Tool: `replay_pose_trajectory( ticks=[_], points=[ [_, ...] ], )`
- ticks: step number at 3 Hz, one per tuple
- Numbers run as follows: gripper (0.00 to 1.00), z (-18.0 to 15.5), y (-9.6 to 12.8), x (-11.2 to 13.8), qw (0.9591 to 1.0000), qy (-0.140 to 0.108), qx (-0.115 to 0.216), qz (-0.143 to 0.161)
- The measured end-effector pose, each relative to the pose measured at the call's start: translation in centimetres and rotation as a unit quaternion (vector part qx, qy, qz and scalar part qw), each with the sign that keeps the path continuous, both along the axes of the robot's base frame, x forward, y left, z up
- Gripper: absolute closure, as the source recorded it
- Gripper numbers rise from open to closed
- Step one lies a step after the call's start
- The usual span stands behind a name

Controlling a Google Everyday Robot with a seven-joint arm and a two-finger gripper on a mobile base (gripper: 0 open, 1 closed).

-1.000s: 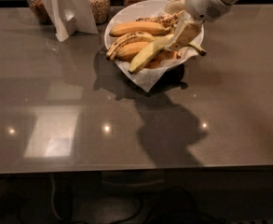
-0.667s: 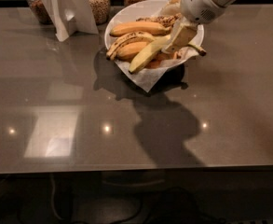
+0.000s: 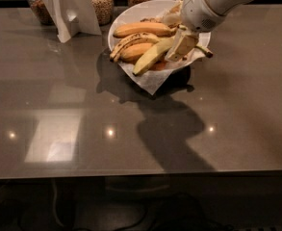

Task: Pick banana from white bowl

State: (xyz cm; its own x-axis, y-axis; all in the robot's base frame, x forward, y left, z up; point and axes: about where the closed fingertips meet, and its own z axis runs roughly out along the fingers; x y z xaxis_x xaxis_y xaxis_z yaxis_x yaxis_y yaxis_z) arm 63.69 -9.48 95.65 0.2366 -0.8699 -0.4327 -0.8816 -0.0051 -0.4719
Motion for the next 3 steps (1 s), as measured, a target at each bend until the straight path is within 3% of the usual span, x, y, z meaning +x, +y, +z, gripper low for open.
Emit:
replay_pose_trajectory(
  ticks=[3],
  points=[
    [0.43,-2.1,-0.2,2.1,0.9997,-0.003,-0.025,0.002]
  ],
)
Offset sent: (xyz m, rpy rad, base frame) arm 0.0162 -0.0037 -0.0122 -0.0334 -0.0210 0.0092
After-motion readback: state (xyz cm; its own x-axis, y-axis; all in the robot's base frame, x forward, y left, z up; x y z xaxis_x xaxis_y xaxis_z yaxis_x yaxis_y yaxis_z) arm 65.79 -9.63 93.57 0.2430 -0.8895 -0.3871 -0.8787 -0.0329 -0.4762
